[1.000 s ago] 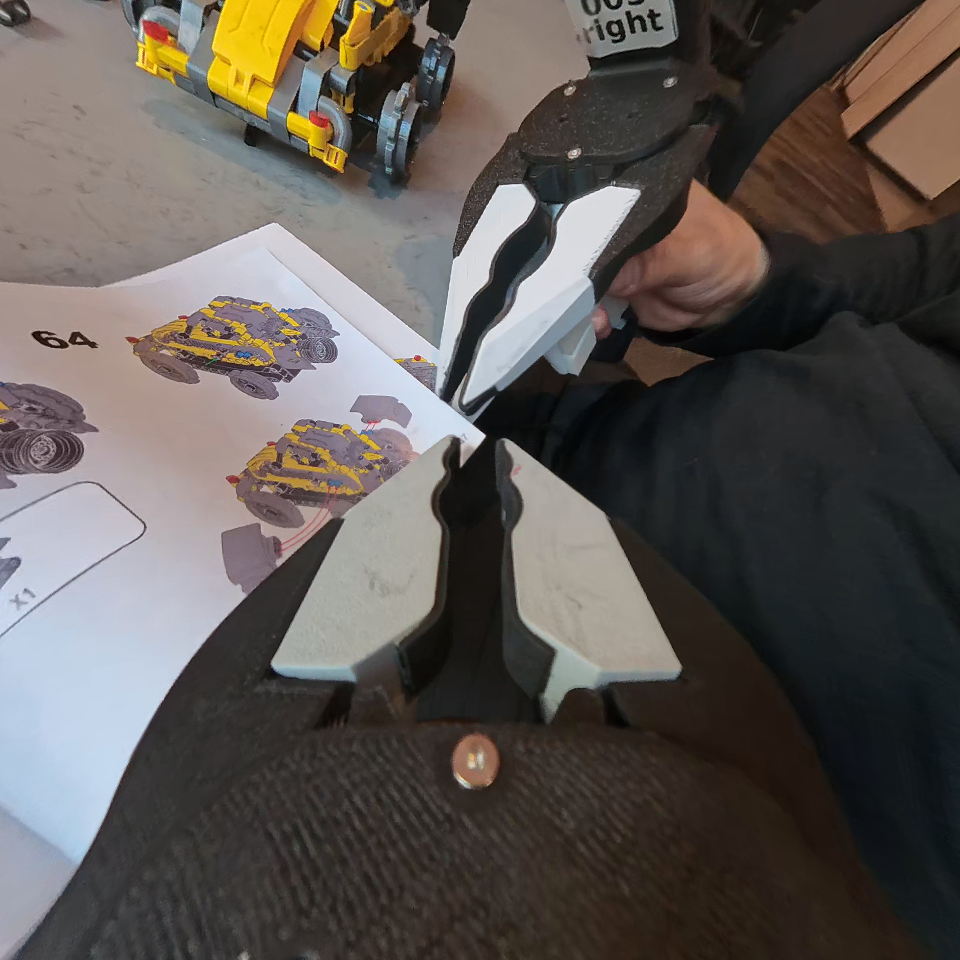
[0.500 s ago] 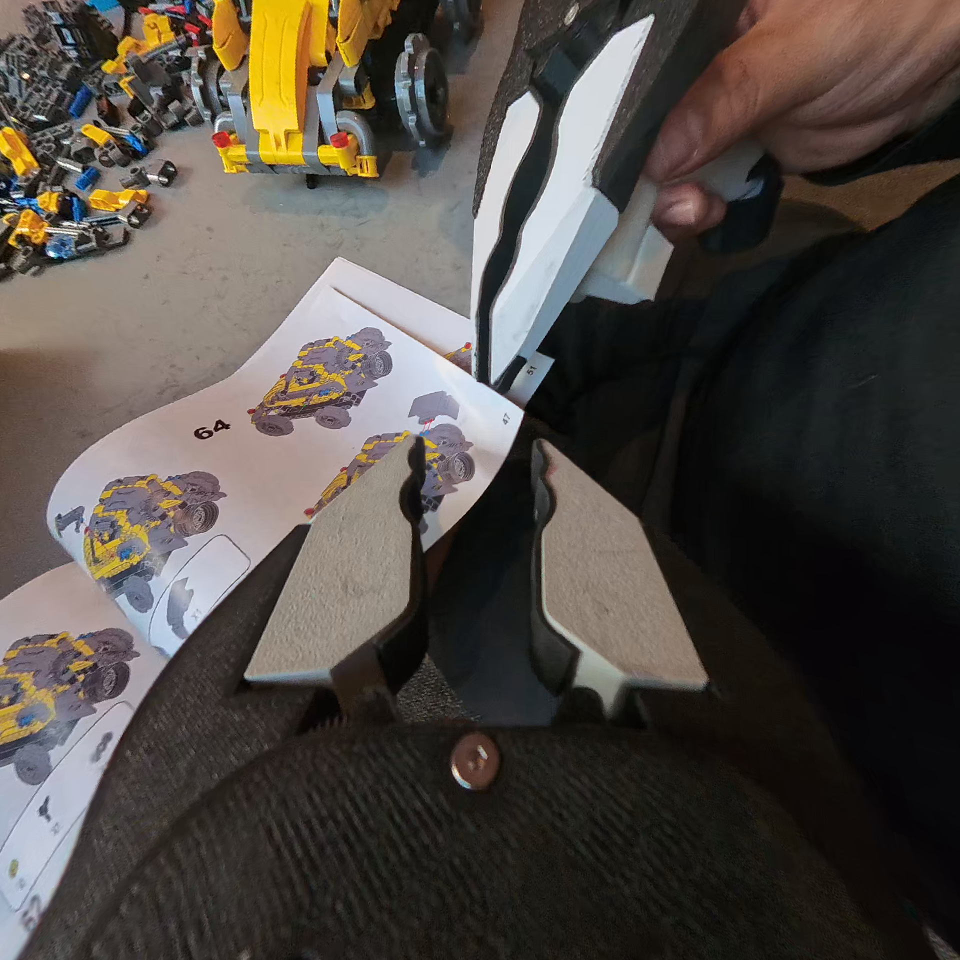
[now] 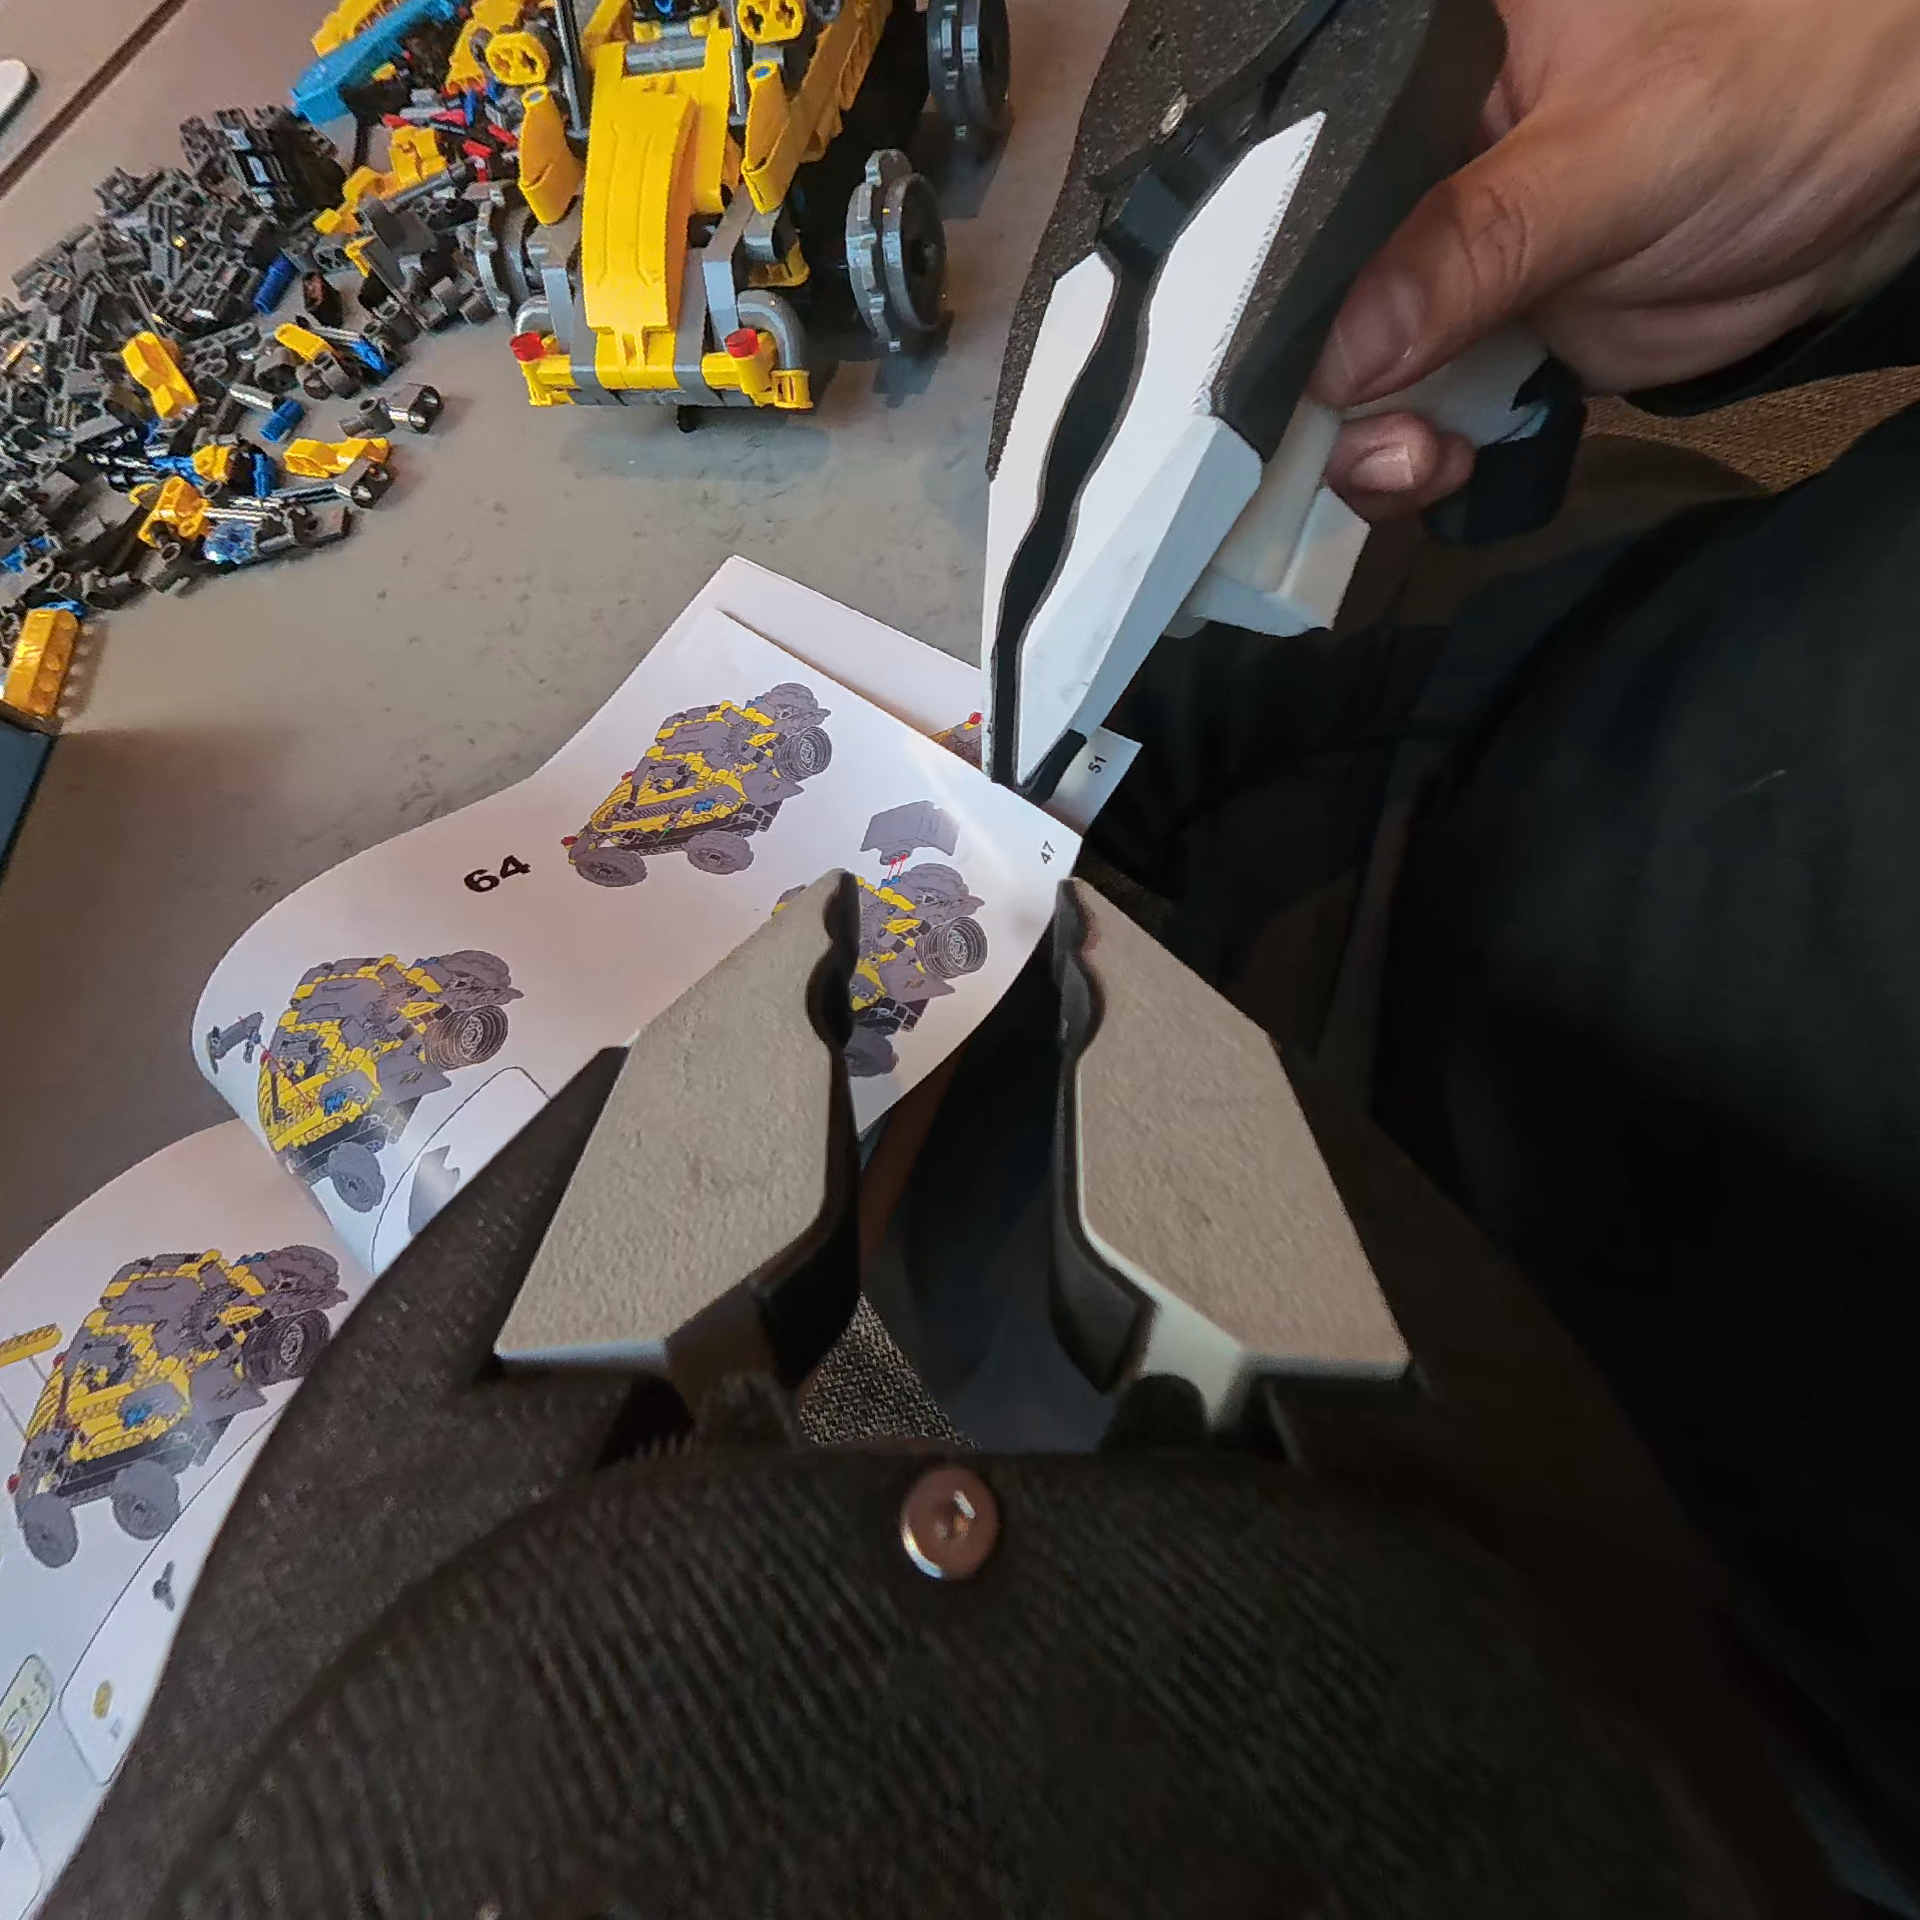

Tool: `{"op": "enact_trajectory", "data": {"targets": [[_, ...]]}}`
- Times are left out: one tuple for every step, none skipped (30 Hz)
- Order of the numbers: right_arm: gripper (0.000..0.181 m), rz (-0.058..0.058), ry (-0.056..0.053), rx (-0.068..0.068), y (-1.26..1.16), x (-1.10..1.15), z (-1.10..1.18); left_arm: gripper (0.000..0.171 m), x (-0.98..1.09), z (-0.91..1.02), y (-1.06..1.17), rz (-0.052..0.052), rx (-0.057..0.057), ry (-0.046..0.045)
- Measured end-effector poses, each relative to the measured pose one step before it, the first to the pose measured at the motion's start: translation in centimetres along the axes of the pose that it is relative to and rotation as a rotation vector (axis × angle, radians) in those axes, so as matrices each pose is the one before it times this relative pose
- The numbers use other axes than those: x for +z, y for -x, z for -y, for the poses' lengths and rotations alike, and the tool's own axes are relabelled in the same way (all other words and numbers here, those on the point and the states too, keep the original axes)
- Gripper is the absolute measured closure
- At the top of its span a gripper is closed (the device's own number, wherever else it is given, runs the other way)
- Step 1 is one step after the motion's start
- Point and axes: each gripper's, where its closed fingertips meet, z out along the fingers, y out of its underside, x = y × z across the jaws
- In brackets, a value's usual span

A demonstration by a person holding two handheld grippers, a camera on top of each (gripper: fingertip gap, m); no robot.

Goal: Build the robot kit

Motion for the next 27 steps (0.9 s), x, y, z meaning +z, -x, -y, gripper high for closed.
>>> {"op": "enact_trajectory", "data": {"targets": [[0.176,0.0000,-0.0003,0.0002,-0.004,0.006,-0.003,0.137,0.017,-0.009,-0.091,-0.0035,0.0012,0.00120],[0.176,-0.0005,0.0002,-0.0004,0.005,-0.003,-0.001,0.137,0.000,0.042,-0.032,0.0001,0.0019,-0.00209],[0.176,-0.0010,0.0005,-0.0009,-0.005,0.001,-0.018,0.137,0.003,0.043,-0.001,0.0008,0.0001,-0.00296],[0.176,-0.0010,0.0004,-0.0007,-0.005,0.005,0.001,0.137,0.026,0.017,0.036,0.0003,-0.0024,-0.00095],[0.176,-0.0008,0.0003,-0.0006,0.006,-0.001,-0.008,0.137,0.047,-0.020,0.029,-0.0007,-0.0028,0.00046],[0.176,-0.0006,0.0004,-0.0004,-0.002,0.009,-0.006,0.137,0.050,-0.029,-0.014,-0.0032,-0.0018,0.00078],[0.176,-0.0007,0.0001,-0.0004,-0.004,0.002,-0.007,0.137,0.066,-0.051,-0.016,-0.0026,-0.0005,0.00096],[0.176,-0.0003,-0.0009,0.0003,-0.010,-0.005,0.014,0.137,0.054,-0.059,0.003,-0.0006,0.0002,0.00105],[0.176,0.0006,-0.0012,0.0011,0.008,-0.012,0.014,0.138,0.045,-0.072,0.023,0.0005,-0.0001,0.00159],[0.176,0.0009,-0.0010,0.0013,-0.001,-0.003,0.014,0.138,0.041,-0.052,0.014,0.0006,-0.0006,0.00047],[0.176,0.0005,-0.0011,0.0009,-0.009,-0.012,0.011,0.138,0.020,-0.021,0.020,0.0008,-0.0008,-0.00074],[0.176,0.0005,-0.0006,0.0006,-0.012,0.003,0.012,0.138,0.015,-0.011,0.030,0.0012,-0.0005,-0.00093],[0.176,0.0001,-0.0002,0.0001,0.001,-0.008,-0.001,0.139,0.014,0.019,0.035,0.0019,0.0001,-0.00112],[0.176,-0.0004,-0.0003,-0.0004,-0.007,0.002,0.005,0.140,0.005,0.035,0.055,0.0041,0.0013,-0.00179],[0.176,0.0000,0.0002,-0.0005,-0.003,-0.002,-0.003,0.141,0.005,0.004,0.084,0.0059,0.0036,-0.00087],[0.176,0.0003,0.0002,0.0000,-0.001,0.002,-0.010,0.143,0.005,-0.039,0.115,0.0081,0.0050,0.00160],[0.176,0.0007,-0.0003,0.0002,0.011,-0.007,-0.001,0.145,0.020,-0.082,0.135,0.0086,0.0047,0.00302],[0.176,0.0005,-0.0009,0.0004,0.001,-0.005,0.014,0.147,0.035,-0.110,0.114,0.0067,0.0041,0.00444],[0.176,0.0006,-0.0010,0.0008,0.006,-0.004,0.015,0.149,0.050,-0.120,0.126,0.0084,0.0033,0.00404],[0.176,0.0017,-0.0015,0.0019,0.006,-0.011,0.022,0.152,0.037,-0.093,0.125,0.0090,0.0015,0.00256],[0.176,0.0035,-0.0031,0.0036,0.029,-0.017,0.035,0.153,0.020,-0.048,0.038,0.0029,-0.0002,0.00154],[0.176,0.0057,-0.0052,0.0062,0.034,-0.024,0.064,0.153,-0.032,0.032,-0.055,-0.0037,-0.0004,-0.00215],[0.176,0.0063,-0.0064,0.0071,0.038,-0.042,0.093,0.153,-0.071,0.115,-0.065,-0.0044,0.0008,-0.00615],[0.176,0.0055,-0.0052,0.0052,0.030,-0.047,0.065,0.149,-0.133,0.166,-0.168,-0.0107,0.0050,-0.01034],[0.176,0.0033,-0.0021,0.0027,0.020,-0.016,0.027,0.143,-0.182,0.225,-0.292,-0.0156,0.0109,-0.01373],[0.176,0.0005,0.0001,-0.0003,0.005,-0.010,-0.006,0.138,-0.196,0.251,-0.378,-0.0172,0.0179,-0.01556],[0.176,-0.0016,0.0007,-0.0016,-0.011,0.006,-0.010,0.135,-0.183,0.192,-0.244,-0.0056,0.0221,-0.01100]]}}
